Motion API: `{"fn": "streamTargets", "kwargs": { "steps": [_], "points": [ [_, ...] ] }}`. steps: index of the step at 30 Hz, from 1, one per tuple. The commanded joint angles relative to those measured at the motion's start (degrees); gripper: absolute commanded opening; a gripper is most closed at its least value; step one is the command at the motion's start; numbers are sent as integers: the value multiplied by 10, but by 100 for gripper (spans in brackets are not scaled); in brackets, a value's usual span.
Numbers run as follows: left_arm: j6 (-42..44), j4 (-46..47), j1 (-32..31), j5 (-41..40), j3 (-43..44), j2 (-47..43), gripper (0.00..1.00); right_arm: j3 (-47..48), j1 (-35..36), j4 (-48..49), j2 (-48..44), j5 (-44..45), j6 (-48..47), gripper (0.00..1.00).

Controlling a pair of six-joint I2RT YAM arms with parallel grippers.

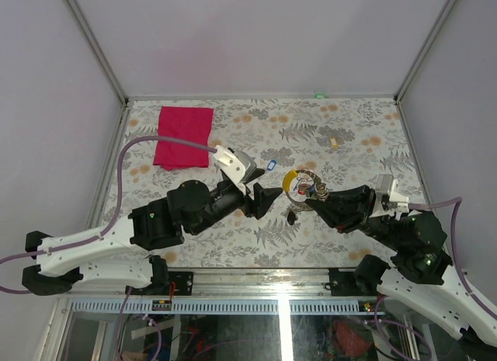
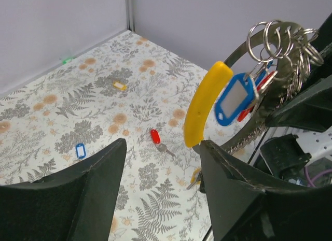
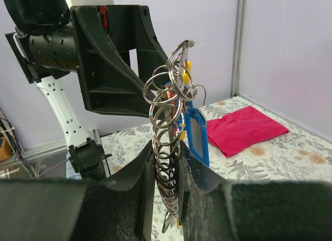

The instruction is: Put the keys on the keyring

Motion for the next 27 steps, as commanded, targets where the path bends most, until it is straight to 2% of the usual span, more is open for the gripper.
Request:
{"fn": "streamTargets", "kwargs": {
  "steps": [1,9,15,22,27],
  "points": [
    [21,106,-4,-33,-10,1,61,20,0,79,7,22,21,0],
    [45,152,-13,-51,-16,25,61,17,-1,86,13,20,33,0],
    [82,153,-34,-99,6,64,60,14,0,90,16,16,37,0],
    [122,175,-61,-192,20,90,53,10,-1,90,18,14,39,0],
    [139,191,-67,-205,22,91,51,8,0,84,14,16,40,0]
  ]
}}
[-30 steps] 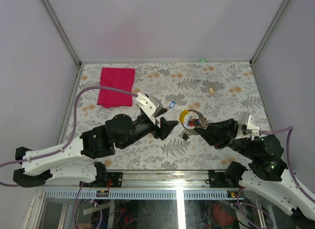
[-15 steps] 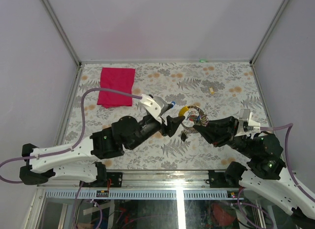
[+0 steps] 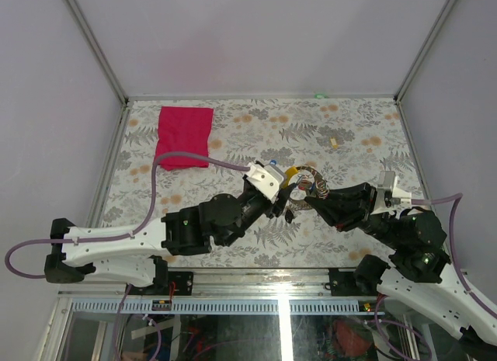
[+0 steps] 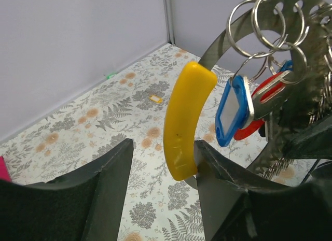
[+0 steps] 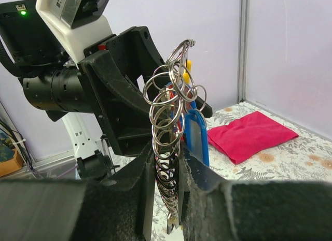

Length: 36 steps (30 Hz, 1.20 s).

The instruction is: Put the keys on the keyring

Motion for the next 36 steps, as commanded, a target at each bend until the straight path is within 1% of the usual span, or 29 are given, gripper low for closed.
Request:
{"fn": "streamTargets", "kwargs": {
  "steps": [1,10,17,19,24,26,27,30,36],
  "points": [
    [29,71,-8,-47,23,-4,51,7,0,49,0,10,5,0],
    [39,84,-15,-30,32,-3,51,0,0,52,1,4,14,0],
    [52,89,-18,-38,44,9,51,-7,0,53,-2,-5,19,0],
    [55,86,-19,-40,47,14,49,-12,0,56,-4,-4,21,0],
    [56,81,-21,-43,47,21,39,-11,0,57,-5,-4,23,0],
    [56,78,-20,-43,47,22,37,-10,0,58,-5,-3,23,0],
    [55,76,-21,-43,46,22,37,-9,0,58,-5,-2,22,0],
    [52,73,-22,-42,41,20,43,-9,-1,62,-8,5,22,0],
    [46,72,-21,-39,30,12,44,-6,0,62,-9,10,22,0]
  ]
}}
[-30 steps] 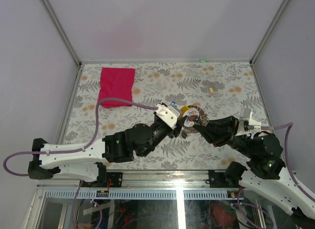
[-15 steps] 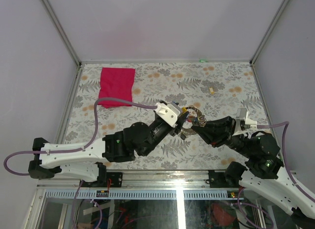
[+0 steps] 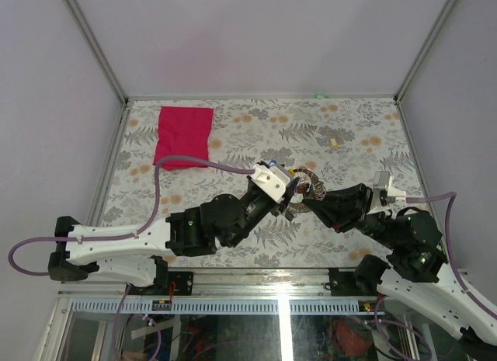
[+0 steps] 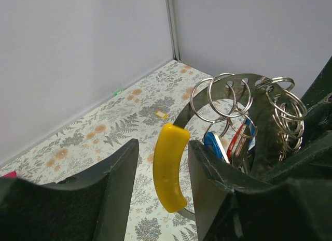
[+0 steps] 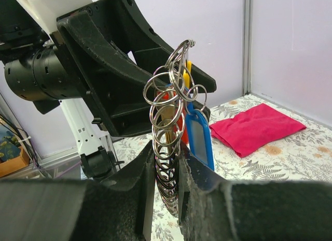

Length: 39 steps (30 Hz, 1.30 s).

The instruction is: Put the keys on the keyring

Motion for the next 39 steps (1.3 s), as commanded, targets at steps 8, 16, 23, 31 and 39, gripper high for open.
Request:
{"fn": "streamTargets", "kwargs": {
  "steps": [8,16,23,31,39],
  "points": [
    [-11,9,-4,8,-1,-18,44,13,-1,55,-8,12,5,0],
    [-10,-17,-4,18,0,-23,42,15,-1,50,-8,10,4,0],
    [-7,-31,-3,17,3,-21,41,16,-1,49,-4,5,6,0],
    [-5,-32,-4,15,2,-23,22,16,0,47,-2,1,10,0],
    [-13,-33,-4,28,-3,-34,0,20,0,36,-5,-1,6,5]
  ]
}}
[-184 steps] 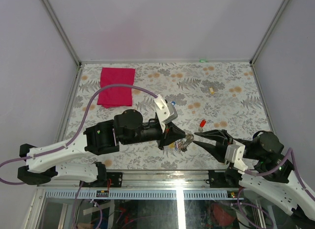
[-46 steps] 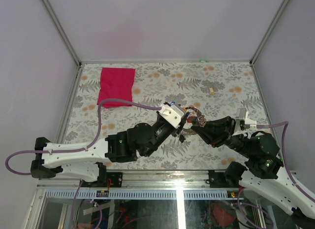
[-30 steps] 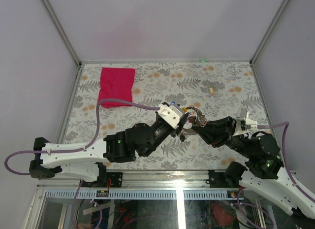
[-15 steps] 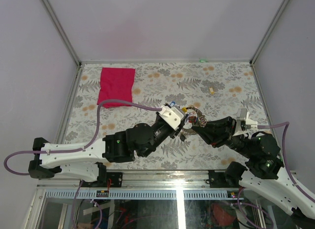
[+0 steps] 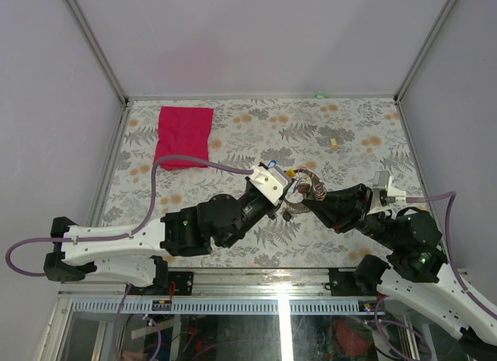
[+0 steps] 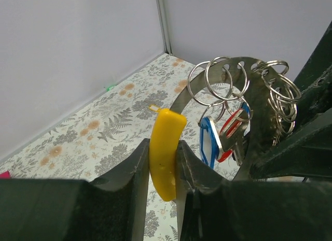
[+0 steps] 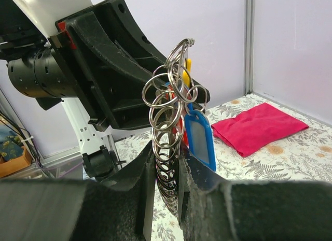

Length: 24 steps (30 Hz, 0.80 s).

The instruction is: Put the keys on the keyring

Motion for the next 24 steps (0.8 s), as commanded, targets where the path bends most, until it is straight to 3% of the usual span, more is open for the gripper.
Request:
{"fn": "streamTargets", "kwargs": {
  "steps": [1,7,13,18,24],
  "points": [
    [-5,6,-3,8,-5,-23,0,21,0,36,-5,-2,0,7],
    [-13,0,-3,23,-10,-36,0,44,-1,-9,-12,-9,-41,31],
    [-18,-3,-3,39,-19,-51,0,72,-1,-72,-35,-20,-103,42],
    [-23,-17,-2,62,-22,-61,0,99,0,-125,-49,-45,-171,45],
    [-34,-37,-3,99,-23,-67,0,140,0,-181,-49,-79,-272,37]
  ]
}}
